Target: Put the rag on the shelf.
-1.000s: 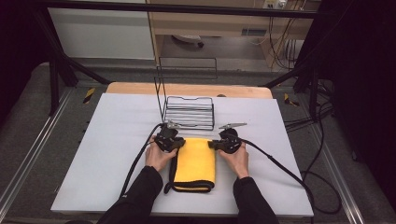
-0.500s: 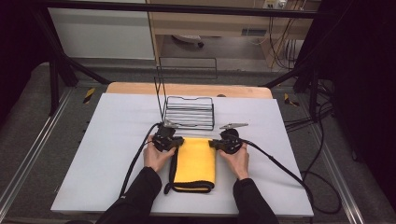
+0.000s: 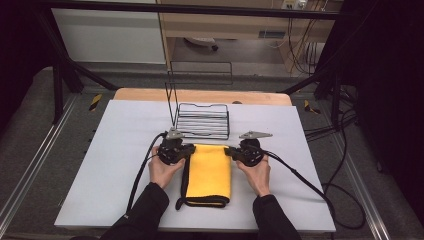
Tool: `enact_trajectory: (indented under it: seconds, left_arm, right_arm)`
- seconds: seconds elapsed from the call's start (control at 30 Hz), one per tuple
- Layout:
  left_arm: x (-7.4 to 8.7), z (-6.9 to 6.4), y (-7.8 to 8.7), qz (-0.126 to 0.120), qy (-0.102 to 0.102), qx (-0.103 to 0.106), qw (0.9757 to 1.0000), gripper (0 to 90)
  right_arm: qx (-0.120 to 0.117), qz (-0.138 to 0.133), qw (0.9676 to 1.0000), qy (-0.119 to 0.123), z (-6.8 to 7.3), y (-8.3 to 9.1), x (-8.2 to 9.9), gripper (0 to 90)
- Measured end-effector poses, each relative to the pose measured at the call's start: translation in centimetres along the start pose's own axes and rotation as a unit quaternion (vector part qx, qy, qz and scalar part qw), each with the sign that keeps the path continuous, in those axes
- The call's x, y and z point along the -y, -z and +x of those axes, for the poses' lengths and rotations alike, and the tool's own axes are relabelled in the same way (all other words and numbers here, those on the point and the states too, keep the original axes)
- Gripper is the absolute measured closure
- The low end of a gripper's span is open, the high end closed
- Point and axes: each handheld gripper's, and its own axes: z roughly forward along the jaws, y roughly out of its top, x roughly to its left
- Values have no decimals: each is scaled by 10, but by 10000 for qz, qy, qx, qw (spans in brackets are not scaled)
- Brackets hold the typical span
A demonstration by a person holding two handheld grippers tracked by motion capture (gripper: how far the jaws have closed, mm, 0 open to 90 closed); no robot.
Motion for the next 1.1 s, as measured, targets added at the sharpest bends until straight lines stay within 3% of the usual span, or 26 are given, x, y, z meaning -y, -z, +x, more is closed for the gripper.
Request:
enact_trajectory:
  seconds: [0.2,0.77,1.1]
  left_arm:
    - [-1,-1,9,-148,47,58,9999,796]
    - [-3,-15,40,-603,-144,39,9981,796]
    - [-3,-24,60,-984,-159,105,9950,796]
  right_arm:
    - [-46,-178,9998,108,7,11,-3,838]
    - [-107,-683,9965,473,25,35,-8,837]
    - [-172,-949,9936,594,35,50,-10,838]
